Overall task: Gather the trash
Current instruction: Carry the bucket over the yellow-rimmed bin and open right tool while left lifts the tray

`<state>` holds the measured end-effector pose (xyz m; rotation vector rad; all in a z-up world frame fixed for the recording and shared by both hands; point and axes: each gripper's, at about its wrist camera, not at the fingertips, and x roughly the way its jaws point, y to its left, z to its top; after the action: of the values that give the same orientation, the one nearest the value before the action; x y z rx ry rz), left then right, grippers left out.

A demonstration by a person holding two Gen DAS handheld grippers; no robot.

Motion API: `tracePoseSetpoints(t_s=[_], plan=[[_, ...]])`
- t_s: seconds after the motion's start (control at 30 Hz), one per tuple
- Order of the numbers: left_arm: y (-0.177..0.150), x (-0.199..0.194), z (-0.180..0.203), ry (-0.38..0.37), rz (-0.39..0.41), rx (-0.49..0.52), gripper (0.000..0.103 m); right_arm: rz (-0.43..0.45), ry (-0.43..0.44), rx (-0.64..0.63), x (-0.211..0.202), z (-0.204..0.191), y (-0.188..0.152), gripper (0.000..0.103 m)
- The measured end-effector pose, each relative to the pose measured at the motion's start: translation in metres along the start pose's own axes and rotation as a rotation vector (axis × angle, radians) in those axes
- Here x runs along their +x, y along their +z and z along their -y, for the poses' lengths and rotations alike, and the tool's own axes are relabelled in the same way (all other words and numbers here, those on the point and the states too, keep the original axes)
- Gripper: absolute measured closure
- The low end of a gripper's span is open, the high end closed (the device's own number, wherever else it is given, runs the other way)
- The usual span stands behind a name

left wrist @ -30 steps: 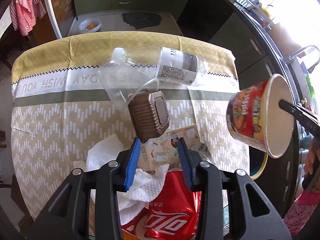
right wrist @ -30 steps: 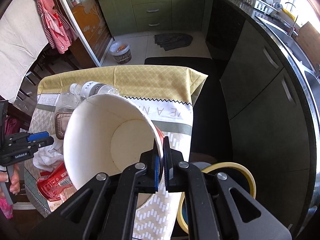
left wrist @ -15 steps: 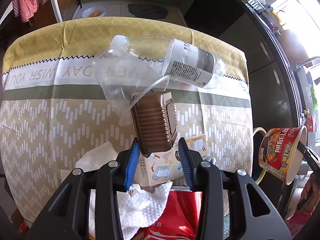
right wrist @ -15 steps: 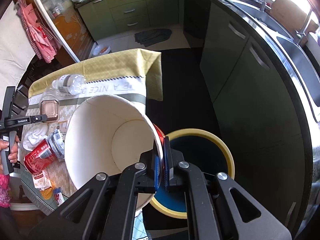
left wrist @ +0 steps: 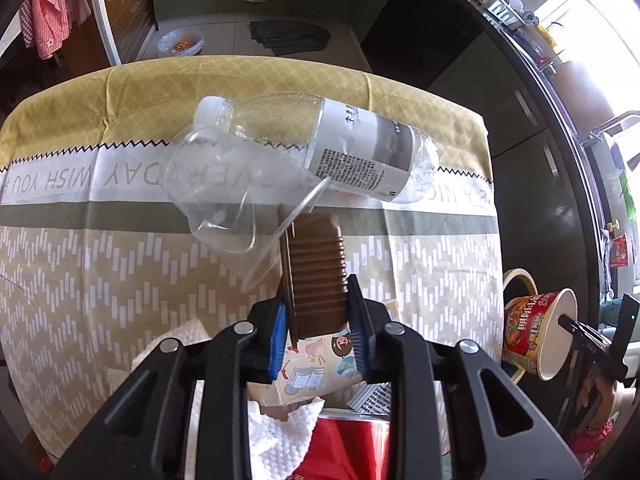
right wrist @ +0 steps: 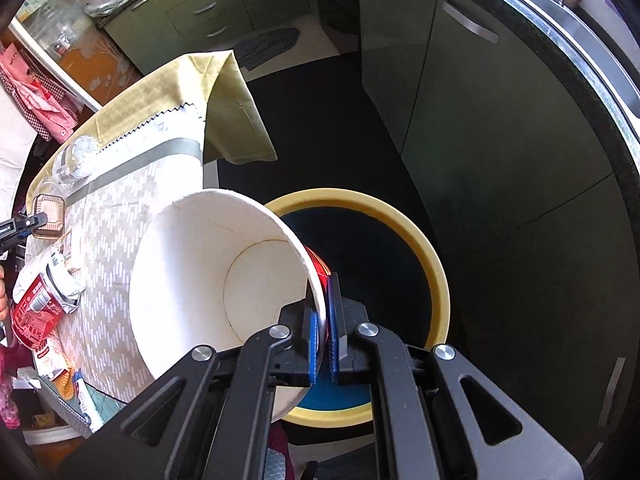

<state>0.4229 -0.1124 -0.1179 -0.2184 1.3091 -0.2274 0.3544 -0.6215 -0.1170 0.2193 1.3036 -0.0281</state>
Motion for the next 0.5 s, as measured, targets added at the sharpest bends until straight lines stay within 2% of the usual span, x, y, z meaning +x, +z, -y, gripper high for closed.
tracePoseSetpoints(t_s=[0.17, 0.23, 0.33, 0.43, 0.5], plan=[[-0.005, -0.012, 0.008, -0.034, 0.010, 0.045, 0.078, -0.019, -0.010, 0.044, 0.020, 0.018, 0.003, 0.096], [-0.006, -0.018, 0.011, -0.041, 0.013, 0.061, 0.082, -0.026, -0.002, 0.061, 0.028, 0.024, 0.004, 0.092], [-0.007, -0.024, 0.015, -0.051, 0.010, 0.075, 0.089, -0.029, -0.001, 0.084, 0.036, 0.032, 0.004, 0.079], [-0.008, -0.029, 0.017, -0.063, 0.008, 0.084, 0.089, -0.019, 0.012, 0.096, 0.037, 0.035, 0.002, 0.078], [-0.009, -0.032, 0.018, -0.096, -0.003, 0.080, 0.089, -0.011, 0.023, 0.098, 0.035, 0.034, 0.001, 0.078]])
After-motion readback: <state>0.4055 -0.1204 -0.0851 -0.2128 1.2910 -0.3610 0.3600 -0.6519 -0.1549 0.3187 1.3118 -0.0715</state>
